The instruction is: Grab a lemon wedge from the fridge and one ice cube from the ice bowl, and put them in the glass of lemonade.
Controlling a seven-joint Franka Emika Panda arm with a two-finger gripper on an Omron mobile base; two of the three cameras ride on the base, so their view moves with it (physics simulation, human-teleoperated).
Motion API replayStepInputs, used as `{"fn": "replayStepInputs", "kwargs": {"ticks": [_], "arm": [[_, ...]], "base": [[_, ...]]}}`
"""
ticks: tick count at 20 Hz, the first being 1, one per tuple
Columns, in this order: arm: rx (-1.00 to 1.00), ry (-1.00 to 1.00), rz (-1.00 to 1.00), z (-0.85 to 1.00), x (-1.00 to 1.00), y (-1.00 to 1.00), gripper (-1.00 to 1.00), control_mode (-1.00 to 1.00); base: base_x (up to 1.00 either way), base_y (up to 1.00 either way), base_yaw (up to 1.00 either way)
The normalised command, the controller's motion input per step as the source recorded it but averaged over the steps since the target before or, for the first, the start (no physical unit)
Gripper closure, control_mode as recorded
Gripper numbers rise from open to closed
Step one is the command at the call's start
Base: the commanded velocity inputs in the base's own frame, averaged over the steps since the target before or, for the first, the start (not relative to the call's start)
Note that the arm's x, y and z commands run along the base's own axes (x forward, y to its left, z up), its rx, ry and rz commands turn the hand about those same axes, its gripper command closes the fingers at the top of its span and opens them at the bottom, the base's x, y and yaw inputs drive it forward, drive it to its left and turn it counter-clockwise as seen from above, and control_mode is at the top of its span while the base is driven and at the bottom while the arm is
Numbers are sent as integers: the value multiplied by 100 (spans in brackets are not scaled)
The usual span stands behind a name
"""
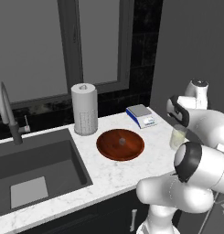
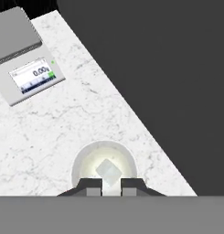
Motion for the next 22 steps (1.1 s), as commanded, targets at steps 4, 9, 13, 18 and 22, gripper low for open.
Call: {"fn": "replayStepInputs", "kwargs": {"ticks": [4, 9, 13, 18, 22], "arm": [[-9, -3, 8, 67, -6, 0, -100, -100], [-1, -9, 11, 99, -51, 0, -100, -100], [0, -4, 6, 46, -53, 24, -100, -100], [0, -9, 0, 0, -1, 11, -100, -100], [0, -13, 0, 2, 0, 9, -100, -100]], "base": [[0, 0, 0], [0, 0, 0], [0, 0, 0], [0, 0, 0], [0, 0, 0]]}}
